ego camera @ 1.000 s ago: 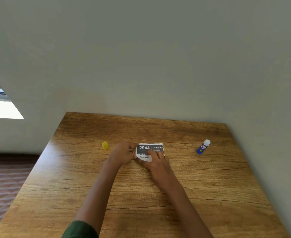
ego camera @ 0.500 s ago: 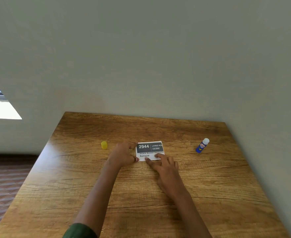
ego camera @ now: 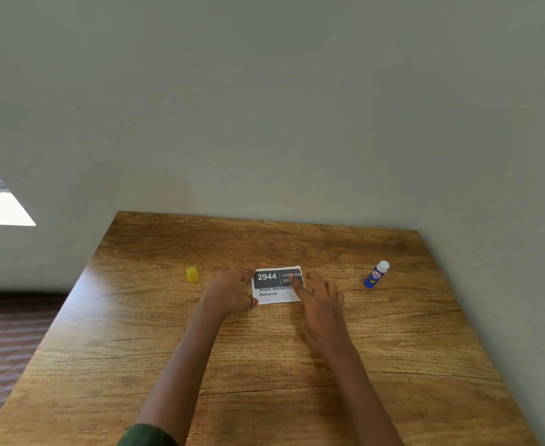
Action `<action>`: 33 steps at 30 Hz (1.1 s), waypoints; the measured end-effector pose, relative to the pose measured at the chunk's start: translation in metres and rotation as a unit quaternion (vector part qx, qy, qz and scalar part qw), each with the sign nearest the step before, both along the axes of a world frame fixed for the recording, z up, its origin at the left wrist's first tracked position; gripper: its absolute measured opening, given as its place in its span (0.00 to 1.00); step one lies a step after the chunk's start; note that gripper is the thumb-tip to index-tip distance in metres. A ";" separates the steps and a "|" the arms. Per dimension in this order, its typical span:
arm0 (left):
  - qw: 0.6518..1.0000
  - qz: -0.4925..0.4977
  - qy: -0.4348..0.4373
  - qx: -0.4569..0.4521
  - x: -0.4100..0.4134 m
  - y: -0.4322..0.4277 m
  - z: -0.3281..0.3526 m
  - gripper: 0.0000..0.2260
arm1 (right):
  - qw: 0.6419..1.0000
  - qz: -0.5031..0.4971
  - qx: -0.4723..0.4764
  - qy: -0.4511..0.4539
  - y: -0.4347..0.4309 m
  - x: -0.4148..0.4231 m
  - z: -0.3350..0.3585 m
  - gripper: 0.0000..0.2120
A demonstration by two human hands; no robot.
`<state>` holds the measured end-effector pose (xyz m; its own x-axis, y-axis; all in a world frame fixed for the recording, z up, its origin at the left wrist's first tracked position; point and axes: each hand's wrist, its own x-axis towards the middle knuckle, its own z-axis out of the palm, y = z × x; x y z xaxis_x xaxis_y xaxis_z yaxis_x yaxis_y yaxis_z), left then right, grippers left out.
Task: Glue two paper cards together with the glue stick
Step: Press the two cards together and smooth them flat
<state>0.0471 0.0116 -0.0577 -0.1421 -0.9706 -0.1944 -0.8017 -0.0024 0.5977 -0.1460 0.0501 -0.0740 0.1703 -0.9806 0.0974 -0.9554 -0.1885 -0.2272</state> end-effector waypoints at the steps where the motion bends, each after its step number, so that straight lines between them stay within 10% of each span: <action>1: 1.000 0.000 0.003 -0.003 0.000 0.000 0.000 0.29 | 1.000 0.008 -0.003 -0.001 -0.003 0.010 0.000 0.26; 12: 1.000 0.011 0.006 0.013 0.001 -0.001 -0.003 0.31 | 0.997 -0.033 0.020 0.062 -0.029 0.011 -0.019 0.37; 26: 1.000 0.005 -0.003 0.010 0.002 -0.004 -0.006 0.29 | 0.995 -0.054 -0.029 0.075 -0.014 -0.013 -0.024 0.24; 33: 1.000 -0.006 -0.006 0.018 0.003 -0.007 -0.005 0.29 | 0.959 -0.133 -0.220 -0.115 0.000 -0.043 -0.017 0.11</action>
<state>0.0500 0.0048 -0.0630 -0.1518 -0.9611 -0.2306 -0.8087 -0.0134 0.5880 -0.1894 0.0499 -0.0908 -0.1565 -0.8413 0.5174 -0.9173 -0.0704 -0.3919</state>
